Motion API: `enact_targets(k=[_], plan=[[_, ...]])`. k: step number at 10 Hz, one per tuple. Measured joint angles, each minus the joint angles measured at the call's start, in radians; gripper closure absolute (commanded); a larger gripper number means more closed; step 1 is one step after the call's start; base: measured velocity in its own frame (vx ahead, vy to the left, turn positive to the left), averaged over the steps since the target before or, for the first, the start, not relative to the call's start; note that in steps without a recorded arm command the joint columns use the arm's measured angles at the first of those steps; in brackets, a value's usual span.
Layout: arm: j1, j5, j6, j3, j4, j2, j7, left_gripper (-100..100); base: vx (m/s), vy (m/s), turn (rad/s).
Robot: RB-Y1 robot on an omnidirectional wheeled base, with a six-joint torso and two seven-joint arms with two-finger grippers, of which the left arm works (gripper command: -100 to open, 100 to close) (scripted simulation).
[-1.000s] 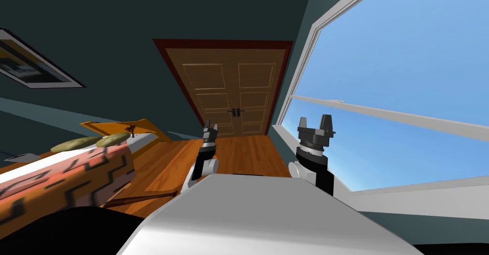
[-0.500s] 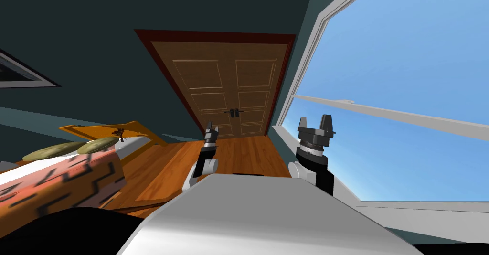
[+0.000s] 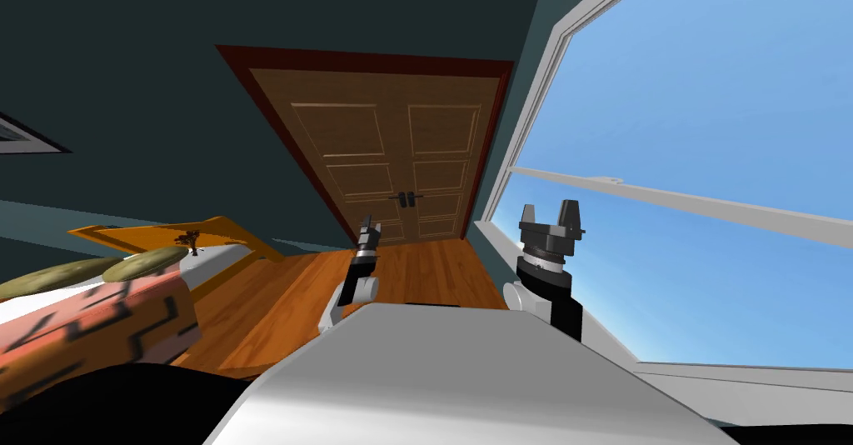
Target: Pull the door open
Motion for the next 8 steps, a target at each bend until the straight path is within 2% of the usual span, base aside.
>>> enact_targets(k=[1,4,6,8], plan=[[-0.009,0.001,-0.002,0.004,0.023,0.004,0.001,-100,0.107,0.011,-0.045],[-0.037,0.012,0.003,0.028,0.098,0.035,0.014,-100,0.129,0.014,-0.06],[-0.062,0.015,0.01,0.04,0.151,0.044,0.016,-100,0.132,0.014,-0.075],[-0.076,0.022,0.013,0.055,0.198,0.063,0.025,-100,0.115,0.017,-0.043]])
